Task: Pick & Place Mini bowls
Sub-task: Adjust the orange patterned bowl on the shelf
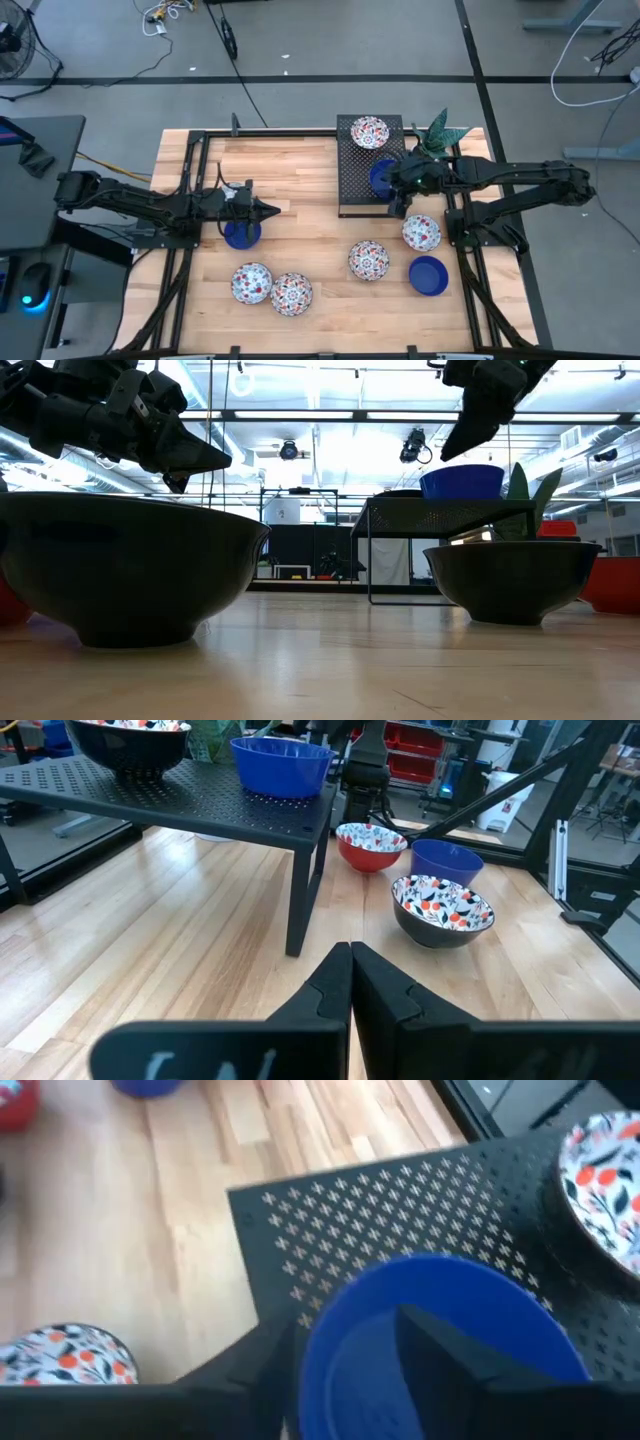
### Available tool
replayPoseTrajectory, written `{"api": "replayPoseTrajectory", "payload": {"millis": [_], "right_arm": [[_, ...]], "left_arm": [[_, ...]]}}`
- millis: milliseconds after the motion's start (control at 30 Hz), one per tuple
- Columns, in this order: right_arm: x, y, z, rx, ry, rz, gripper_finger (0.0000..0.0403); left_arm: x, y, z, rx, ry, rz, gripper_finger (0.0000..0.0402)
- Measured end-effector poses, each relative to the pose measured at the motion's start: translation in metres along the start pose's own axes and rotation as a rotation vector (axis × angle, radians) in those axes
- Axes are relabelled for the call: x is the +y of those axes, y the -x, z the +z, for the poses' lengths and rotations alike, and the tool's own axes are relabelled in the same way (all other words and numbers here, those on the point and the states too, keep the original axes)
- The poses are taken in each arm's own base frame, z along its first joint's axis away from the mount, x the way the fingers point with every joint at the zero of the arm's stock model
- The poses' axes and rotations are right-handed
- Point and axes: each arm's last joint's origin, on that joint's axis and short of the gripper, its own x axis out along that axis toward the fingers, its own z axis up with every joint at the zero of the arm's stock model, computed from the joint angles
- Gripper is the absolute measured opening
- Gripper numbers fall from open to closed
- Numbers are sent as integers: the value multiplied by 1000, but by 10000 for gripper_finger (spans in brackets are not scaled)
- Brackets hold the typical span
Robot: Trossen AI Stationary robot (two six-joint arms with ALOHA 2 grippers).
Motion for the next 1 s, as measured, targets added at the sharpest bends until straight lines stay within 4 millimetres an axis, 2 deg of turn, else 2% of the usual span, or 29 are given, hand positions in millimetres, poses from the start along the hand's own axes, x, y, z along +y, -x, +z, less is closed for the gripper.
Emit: {"api": "replayPoseTrajectory", "payload": {"millis": [100,233,400,500,633,833,1000], "right_arm": [[7,1,4,-41,5,68,223],[20,3,7,-83,29,117,239],[17,4,16,-193,11,-79,234],[3,-1,24,-243,-17,-180,226],[-23,-12,39,-187,-27,-218,215],[-60,-45,60,-42,12,-223,204],[-82,-71,72,63,6,-247,198]], "left_arm": [[0,0,0,0,0,0,9],[0,0,0,-2,0,8,9],[2,0,1,-17,0,69,9],[2,0,1,-23,1,77,9],[2,0,3,-42,4,74,9],[2,0,4,-48,5,73,9],[2,0,4,-46,5,73,9]]}}
